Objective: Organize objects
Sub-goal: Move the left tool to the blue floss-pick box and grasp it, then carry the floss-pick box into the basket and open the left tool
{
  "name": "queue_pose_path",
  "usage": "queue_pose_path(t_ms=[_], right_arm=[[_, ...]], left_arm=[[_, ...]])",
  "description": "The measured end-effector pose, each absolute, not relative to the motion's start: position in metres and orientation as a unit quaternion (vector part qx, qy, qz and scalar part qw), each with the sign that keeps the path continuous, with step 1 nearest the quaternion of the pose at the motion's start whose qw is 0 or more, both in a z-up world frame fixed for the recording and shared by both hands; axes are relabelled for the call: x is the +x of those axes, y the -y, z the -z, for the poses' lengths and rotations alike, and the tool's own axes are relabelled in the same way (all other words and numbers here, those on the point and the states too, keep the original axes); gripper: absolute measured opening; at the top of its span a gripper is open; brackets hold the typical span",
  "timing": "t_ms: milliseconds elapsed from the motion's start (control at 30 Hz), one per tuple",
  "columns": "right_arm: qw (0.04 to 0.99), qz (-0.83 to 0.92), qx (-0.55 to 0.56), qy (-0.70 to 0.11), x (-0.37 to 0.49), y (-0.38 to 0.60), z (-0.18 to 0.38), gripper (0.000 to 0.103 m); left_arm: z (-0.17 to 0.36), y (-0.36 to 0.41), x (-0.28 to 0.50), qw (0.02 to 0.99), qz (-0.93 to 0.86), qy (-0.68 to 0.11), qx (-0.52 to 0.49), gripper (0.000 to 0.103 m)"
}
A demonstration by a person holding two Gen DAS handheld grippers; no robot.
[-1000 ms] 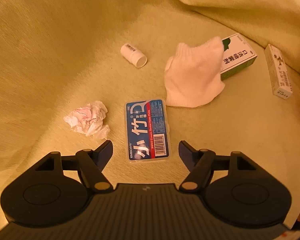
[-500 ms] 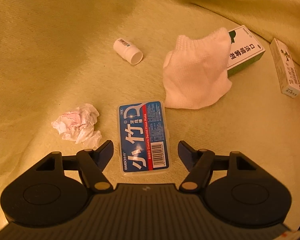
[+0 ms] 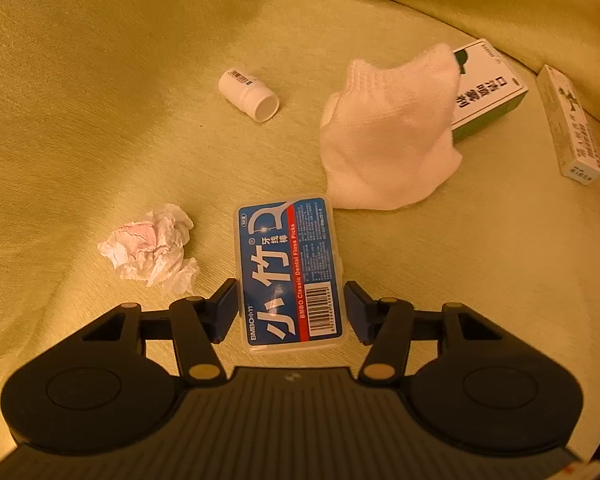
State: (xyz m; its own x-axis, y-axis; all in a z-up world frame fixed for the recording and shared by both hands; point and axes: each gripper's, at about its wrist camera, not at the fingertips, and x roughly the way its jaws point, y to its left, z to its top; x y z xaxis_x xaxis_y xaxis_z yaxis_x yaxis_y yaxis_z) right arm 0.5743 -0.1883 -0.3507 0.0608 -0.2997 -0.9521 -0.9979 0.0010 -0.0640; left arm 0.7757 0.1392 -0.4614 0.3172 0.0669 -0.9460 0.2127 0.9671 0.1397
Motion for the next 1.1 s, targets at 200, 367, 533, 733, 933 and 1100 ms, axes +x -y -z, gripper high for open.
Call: queue_pose_path(t_ms=[200, 367, 533, 733, 933, 1100], right_arm=[[0.438, -0.4, -0.582, -0.557, 0.576, 0.189, 0.351, 0.002], [0.438, -0.401, -0.584, -0.554, 0.575, 0.188, 0.352, 0.002], [0.439, -0.401, -0.587, -0.55, 0.573, 0.186, 0.352, 0.002], [0.439, -0.398, -0.589, -0.549, 0.573, 0.187, 0.354, 0.002], [0.442, -0.398, -0.59, -0.546, 0.572, 0.186, 0.354, 0.002], [0.445, -0.398, -0.59, -0.543, 0.569, 0.188, 0.353, 0.002]], left_arm=[[0.438, -0.133, 0.767, 0.81, 0.056, -0.574, 0.106, 0.052], [0.41, -0.117, 0.763, 0.822, 0.082, -0.556, 0.095, 0.052], [0.379, -0.09, 0.757, 0.83, 0.121, -0.536, 0.097, 0.052], [0.338, -0.052, 0.76, 0.83, 0.198, -0.514, 0.084, 0.052], [0.305, -0.005, 0.761, 0.818, 0.295, -0.484, 0.099, 0.052], [0.29, 0.026, 0.765, 0.803, 0.364, -0.459, 0.112, 0.052]])
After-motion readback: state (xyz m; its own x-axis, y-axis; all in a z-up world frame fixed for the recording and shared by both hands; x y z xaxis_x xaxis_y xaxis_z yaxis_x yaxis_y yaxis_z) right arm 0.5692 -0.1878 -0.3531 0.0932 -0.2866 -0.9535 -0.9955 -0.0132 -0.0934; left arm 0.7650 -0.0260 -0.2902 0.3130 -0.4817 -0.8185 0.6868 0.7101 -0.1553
